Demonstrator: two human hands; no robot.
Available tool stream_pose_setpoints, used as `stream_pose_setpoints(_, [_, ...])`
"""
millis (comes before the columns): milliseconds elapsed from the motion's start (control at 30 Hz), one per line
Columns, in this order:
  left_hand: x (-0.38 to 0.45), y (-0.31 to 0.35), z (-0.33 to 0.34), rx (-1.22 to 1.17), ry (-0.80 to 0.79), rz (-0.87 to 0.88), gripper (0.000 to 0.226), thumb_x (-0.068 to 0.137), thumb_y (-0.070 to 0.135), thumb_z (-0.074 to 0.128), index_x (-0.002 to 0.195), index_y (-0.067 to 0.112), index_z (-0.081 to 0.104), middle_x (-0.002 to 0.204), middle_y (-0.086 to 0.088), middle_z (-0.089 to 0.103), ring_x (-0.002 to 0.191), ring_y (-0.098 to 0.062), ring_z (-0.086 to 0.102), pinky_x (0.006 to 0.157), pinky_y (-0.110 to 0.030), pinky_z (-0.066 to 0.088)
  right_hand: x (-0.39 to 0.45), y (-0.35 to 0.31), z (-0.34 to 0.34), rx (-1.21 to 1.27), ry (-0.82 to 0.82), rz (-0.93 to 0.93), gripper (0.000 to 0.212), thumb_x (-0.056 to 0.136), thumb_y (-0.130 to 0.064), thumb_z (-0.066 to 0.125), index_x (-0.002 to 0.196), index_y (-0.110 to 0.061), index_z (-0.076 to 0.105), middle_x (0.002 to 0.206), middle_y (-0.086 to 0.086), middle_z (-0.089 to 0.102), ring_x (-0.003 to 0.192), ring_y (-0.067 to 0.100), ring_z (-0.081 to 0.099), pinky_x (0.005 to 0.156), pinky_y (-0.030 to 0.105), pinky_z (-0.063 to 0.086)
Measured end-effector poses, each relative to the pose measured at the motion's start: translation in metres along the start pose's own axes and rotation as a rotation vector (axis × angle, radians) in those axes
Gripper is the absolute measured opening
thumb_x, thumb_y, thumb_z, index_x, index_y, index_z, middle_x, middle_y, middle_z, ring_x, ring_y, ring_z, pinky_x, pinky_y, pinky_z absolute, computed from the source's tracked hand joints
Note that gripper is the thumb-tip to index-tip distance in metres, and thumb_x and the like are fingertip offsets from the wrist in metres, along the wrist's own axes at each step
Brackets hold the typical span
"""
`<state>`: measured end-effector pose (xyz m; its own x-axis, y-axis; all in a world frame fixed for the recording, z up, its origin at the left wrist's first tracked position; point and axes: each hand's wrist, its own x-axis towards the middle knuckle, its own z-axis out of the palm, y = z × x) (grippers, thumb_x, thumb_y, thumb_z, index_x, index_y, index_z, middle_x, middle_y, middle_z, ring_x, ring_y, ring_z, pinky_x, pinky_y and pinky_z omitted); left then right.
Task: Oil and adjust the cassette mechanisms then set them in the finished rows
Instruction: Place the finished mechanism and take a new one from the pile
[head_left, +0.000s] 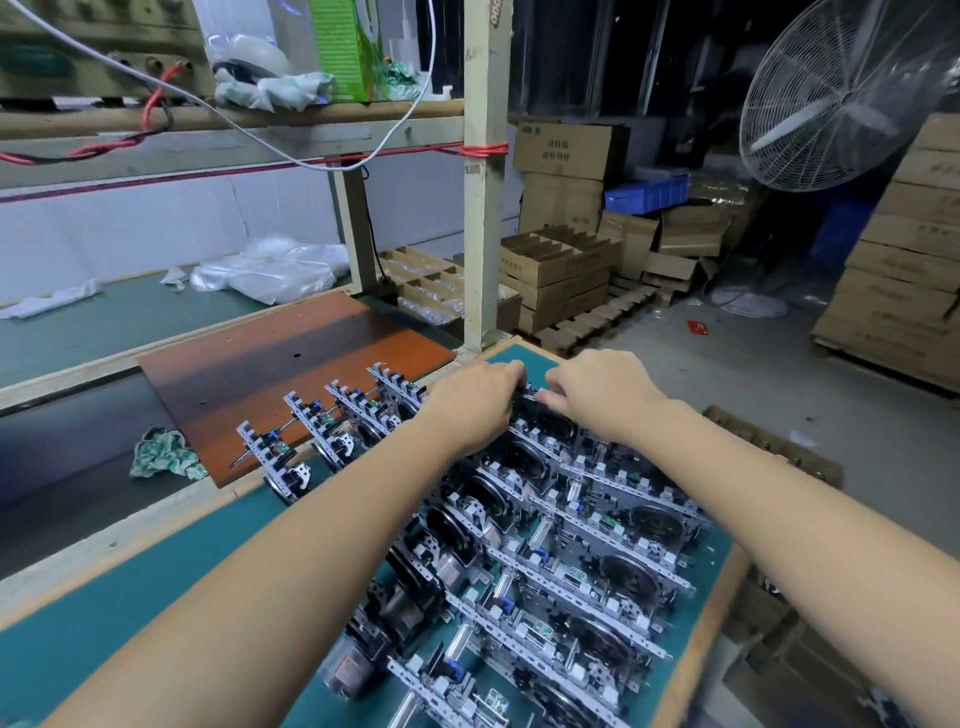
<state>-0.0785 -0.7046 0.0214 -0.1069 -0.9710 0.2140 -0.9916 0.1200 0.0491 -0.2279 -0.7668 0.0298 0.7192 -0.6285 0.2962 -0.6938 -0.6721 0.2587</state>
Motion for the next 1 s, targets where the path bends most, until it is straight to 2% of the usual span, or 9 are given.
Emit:
stream_pose_setpoints(100, [0.006,-0.003,-0.006,-0.072,0.004,0.024,0.025,0.1,0.023,0.045,0.119,0.009,0.049,0.12,-0.011,0.059,0.106,-0.027,0.055,0.08,-0.032,0.043,0.004,0.003,-0.003,0.021,0.009,0.01,0.041,0.099,-0.047,0.035,0.069,-0.02,0.041,0.077,0.002,0.052,0.078,0.025,0.054,0.06,0.028,0.031])
stream_pose_setpoints(167, [0.011,-0.003,-0.009,-0.113,0.044,0.013,0.027,0.099,0.024,0.046,0.122,0.009,0.05,0.122,-0.011,0.059,0.109,-0.026,0.053,0.086,-0.034,0.044,0.002,0.003,-0.002,0.053,0.063,0.061,0.04,0.1,-0.046,0.035,0.075,-0.02,0.053,0.08,0.004,0.061,0.083,0.027,0.06,0.061,0.029,0.033])
stream_pose_setpoints(333, [0.01,0.005,0.002,-0.092,-0.064,-0.014,0.03,0.101,0.024,0.038,0.125,0.009,0.049,0.126,-0.012,0.057,0.113,-0.027,0.051,0.088,-0.036,0.041,-0.005,0.005,0.009,0.009,0.031,-0.056,0.036,0.1,-0.046,0.031,0.076,-0.022,0.044,0.073,-0.004,0.046,0.079,0.022,0.058,0.059,0.027,0.03])
stream_pose_setpoints(433, [0.008,0.007,0.007,-0.117,-0.015,-0.021,0.031,0.101,0.025,0.038,0.124,0.009,0.051,0.125,-0.011,0.058,0.113,-0.025,0.05,0.091,-0.035,0.041,-0.003,0.014,0.008,-0.01,-0.009,-0.104,0.038,0.1,-0.047,0.03,0.076,-0.022,0.045,0.072,-0.005,0.045,0.07,0.019,0.048,0.058,0.027,0.031])
stream_pose_setpoints(567, [0.005,0.008,0.007,-0.106,0.021,-0.004,0.03,0.101,0.026,0.038,0.121,0.012,0.056,0.121,-0.007,0.061,0.111,-0.023,0.05,0.092,-0.039,0.044,-0.007,0.019,0.009,0.06,-0.069,-0.13,0.04,0.099,-0.048,0.03,0.075,-0.02,0.046,0.066,-0.005,0.042,0.075,0.022,0.057,0.057,0.029,0.032])
stream_pose_setpoints(667, [0.001,0.011,0.012,-0.095,-0.005,-0.002,0.033,0.102,0.024,0.034,0.128,0.013,0.051,0.128,-0.006,0.058,0.117,-0.023,0.048,0.095,-0.041,0.043,-0.012,0.013,0.008,-0.065,-0.053,-0.083,0.039,0.1,-0.048,0.027,0.082,-0.022,0.05,0.081,-0.002,0.06,0.085,0.022,0.063,0.058,0.028,0.032])
stream_pose_setpoints(767, [-0.002,0.016,0.009,-0.004,-0.03,0.011,0.038,0.103,0.027,0.03,0.137,0.014,0.043,0.14,-0.004,0.047,0.126,-0.023,0.043,0.102,-0.042,0.038,-0.016,0.004,0.003,-0.226,-0.023,-0.03,0.046,0.099,-0.053,0.026,0.109,-0.017,0.054,0.104,0.001,0.065,0.095,0.021,0.062,0.06,0.028,0.032])
stream_pose_setpoints(900, [-0.026,0.016,-0.025,-0.09,0.064,0.003,0.041,0.099,0.029,0.043,0.139,0.018,0.041,0.145,0.001,0.041,0.128,-0.019,0.043,0.1,-0.038,0.04,-0.029,-0.021,-0.033,-0.069,0.035,-0.006,0.044,0.097,-0.053,0.032,0.119,-0.017,0.045,0.118,0.001,0.056,0.111,0.021,0.049,0.079,0.031,0.039])
stream_pose_setpoints(1000, [-0.088,0.014,-0.055,-0.082,0.196,0.035,0.029,0.095,0.029,0.051,0.122,0.02,0.056,0.132,0.003,0.052,0.117,-0.019,0.049,0.094,-0.035,0.042,-0.056,-0.06,-0.077,0.201,0.099,-0.119,0.023,0.095,-0.049,0.039,0.103,-0.027,0.042,0.107,-0.005,0.056,0.104,0.018,0.049,0.073,0.032,0.033])
